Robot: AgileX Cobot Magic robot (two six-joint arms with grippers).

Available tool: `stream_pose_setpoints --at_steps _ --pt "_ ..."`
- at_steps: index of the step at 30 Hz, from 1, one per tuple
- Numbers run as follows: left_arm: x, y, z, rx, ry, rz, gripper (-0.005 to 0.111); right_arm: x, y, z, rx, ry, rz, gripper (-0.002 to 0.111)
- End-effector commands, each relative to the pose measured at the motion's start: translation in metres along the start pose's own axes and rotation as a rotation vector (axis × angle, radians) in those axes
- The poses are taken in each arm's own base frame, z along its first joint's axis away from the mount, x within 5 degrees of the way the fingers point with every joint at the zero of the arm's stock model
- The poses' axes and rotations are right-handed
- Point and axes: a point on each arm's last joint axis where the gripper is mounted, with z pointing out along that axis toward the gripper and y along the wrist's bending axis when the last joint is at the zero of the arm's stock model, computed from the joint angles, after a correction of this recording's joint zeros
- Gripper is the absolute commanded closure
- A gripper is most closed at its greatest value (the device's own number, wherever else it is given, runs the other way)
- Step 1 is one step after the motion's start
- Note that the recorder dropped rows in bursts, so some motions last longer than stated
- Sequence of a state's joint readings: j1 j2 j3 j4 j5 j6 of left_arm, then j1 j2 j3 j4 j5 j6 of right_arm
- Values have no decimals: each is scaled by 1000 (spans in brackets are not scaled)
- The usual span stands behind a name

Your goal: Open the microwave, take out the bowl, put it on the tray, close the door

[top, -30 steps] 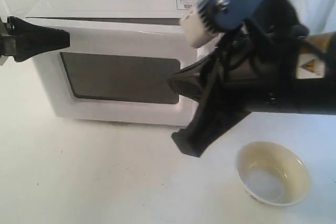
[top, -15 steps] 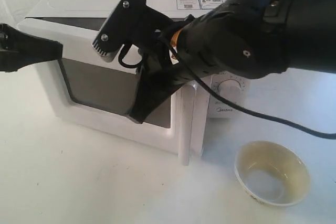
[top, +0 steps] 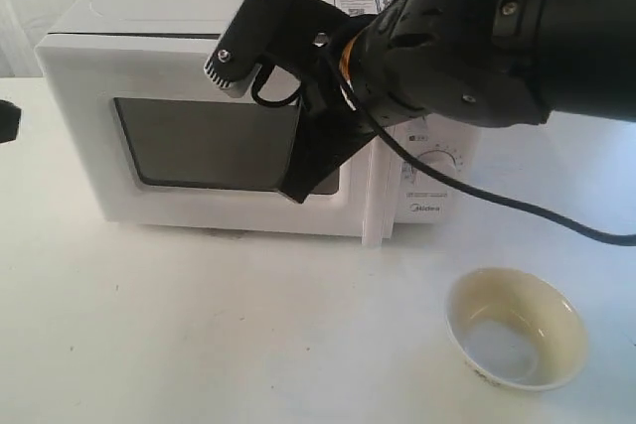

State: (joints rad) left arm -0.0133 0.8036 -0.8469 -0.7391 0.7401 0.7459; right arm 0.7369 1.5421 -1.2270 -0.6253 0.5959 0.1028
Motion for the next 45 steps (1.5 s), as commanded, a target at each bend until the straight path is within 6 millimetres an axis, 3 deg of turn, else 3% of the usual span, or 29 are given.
stream_pose_setpoints --at_steps 1,7,17,25,36,41,45 --pt "8 -8 -19 -88 32 -16 107 7 -16 10 72 28 76 108" --pt "25 -17 -30 -135 36 -34 107 12 -23 25 102 41 95 108" --pt "54 -24 -42 -247 76 -62 107 9 -32 24 156 -3 122 108" --pt "57 -33 -54 -266 30 -52 107 14 -45 27 183 -14 135 108" --pt "64 -34 -59 -307 77 -35 107 14 -44 26 169 -17 168 108" --pt "64 -34 -59 -306 82 -35 107 12 -45 10 145 -27 251 108" --pt "64 -34 -59 -297 76 -41 107 9 -48 -21 144 -46 306 108"
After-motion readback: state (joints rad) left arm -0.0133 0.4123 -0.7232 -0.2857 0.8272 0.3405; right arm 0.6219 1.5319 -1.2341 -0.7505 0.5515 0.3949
